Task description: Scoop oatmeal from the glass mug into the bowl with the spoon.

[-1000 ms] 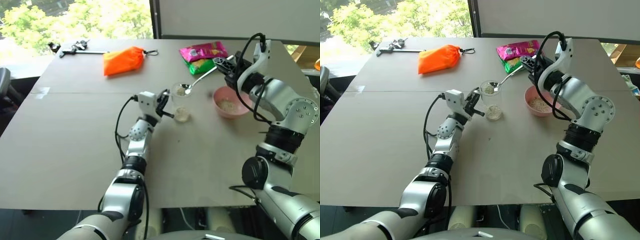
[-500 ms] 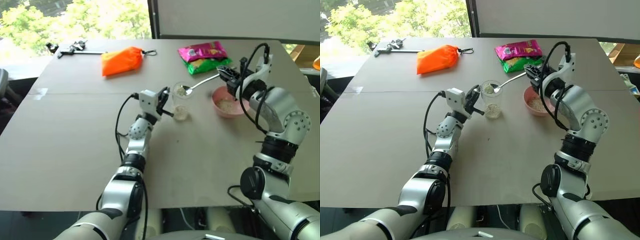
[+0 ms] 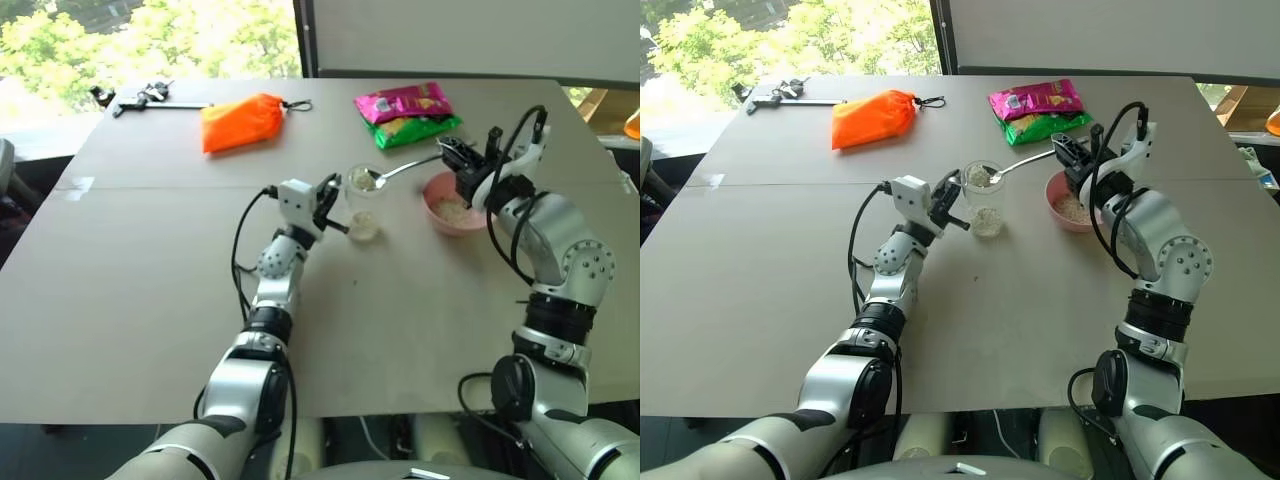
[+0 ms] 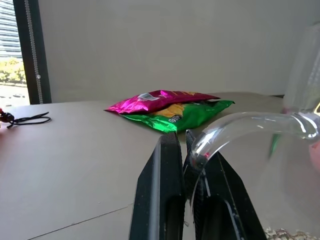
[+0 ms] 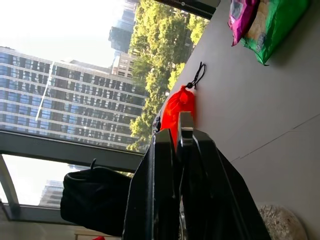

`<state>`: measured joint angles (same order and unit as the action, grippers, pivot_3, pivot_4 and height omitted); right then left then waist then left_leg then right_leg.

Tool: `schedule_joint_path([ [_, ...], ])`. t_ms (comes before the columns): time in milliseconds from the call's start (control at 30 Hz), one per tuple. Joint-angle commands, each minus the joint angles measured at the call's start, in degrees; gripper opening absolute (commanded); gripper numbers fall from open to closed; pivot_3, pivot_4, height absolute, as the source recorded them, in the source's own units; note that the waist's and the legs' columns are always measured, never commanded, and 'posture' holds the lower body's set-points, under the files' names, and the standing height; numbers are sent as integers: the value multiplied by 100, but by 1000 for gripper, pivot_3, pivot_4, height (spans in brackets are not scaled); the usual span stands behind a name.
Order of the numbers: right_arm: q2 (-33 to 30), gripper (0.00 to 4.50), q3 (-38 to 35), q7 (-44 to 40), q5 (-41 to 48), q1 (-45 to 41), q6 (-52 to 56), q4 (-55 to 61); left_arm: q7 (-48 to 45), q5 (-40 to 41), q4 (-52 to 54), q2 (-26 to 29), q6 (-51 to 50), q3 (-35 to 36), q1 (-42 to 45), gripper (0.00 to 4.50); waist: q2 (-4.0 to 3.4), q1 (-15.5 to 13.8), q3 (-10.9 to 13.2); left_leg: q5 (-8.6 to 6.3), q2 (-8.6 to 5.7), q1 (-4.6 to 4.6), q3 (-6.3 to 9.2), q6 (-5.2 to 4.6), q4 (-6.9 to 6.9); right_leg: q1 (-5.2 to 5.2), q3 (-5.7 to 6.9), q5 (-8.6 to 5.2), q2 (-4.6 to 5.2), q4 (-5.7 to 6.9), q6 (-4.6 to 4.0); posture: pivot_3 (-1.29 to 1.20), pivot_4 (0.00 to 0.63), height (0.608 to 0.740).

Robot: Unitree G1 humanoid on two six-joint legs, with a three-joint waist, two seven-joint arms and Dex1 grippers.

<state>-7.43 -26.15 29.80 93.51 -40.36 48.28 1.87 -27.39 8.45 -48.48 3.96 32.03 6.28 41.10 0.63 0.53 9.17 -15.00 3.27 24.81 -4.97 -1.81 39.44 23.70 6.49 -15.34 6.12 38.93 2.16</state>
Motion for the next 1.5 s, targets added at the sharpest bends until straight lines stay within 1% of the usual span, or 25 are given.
schedule_joint_path([
  [33, -134, 0, 79, 76, 198, 17, -184, 280, -25, 156, 149, -30, 148, 65, 184, 57, 0, 5, 0, 0, 0, 0, 0, 0, 0, 0, 0, 0, 0, 0, 0, 0, 150, 696],
  [367, -445, 0, 253, 86, 429, -120, -389, 308, -49, 145, 101, -39, 144, 35, 197, 57, 0, 2, 0, 0, 0, 0, -1, 0, 0, 0, 0, 0, 0, 0, 0, 0, 150, 696],
  [700, -916, 0, -154, 405, 1198, -125, -966, 490, -106, 156, -27, -35, 150, 28, 206, 57, 1, -5, 1, 0, 0, 0, -1, 0, 0, 0, 0, 0, 0, 0, 0, 0, 150, 696],
  [933, -1532, 0, -570, 403, 1233, 221, -1192, 223, -145, 152, -97, -27, 160, 38, 236, 57, 1, -23, 1, 0, 0, -1, -2, 0, 0, 0, -1, 0, 0, 0, 0, 0, 150, 696],
  [1033, -1644, 0, -606, 316, 1218, 370, -1177, 128, -161, 147, -105, -16, 162, 36, 216, 57, 1, -18, 1, 0, 0, -2, -4, 0, 0, 0, -2, 0, 0, 0, 0, 0, 150, 696],
  [1133, -1721, 0, -623, 155, 1011, 611, -1107, -107, -163, 136, -82, 3, 161, 35, 165, 57, 1, -10, 1, 0, 1, -5, -6, 0, 0, 0, -5, 0, -1, 2, 0, 0, 150, 696],
  [1300, -1796, 0, -466, -33, 399, 823, -1072, -442, -155, 138, -24, 40, 152, 43, 102, 57, 1, -15, 1, 0, 1, -5, -8, 0, 0, 0, -6, 0, -1, 1, 0, 0, 150, 696],
  [1433, -1979, 0, -39, -491, -547, 785, -893, -599, -135, 127, -2, 49, 163, 40, 63, 57, 0, -7, 1, 0, 1, -6, -9, 0, 0, 1, -8, 0, -1, 2, 0, 0, 150, 696],
  [1500, -2152, 0, 272, -831, -1217, 793, -842, -594, -101, 129, 18, 45, 164, 48, 57, 57, 0, -8, 1, 0, 1, -6, -9, 0, 0, 0, -8, 0, -1, 2, 0, 0, 150, 696],
])
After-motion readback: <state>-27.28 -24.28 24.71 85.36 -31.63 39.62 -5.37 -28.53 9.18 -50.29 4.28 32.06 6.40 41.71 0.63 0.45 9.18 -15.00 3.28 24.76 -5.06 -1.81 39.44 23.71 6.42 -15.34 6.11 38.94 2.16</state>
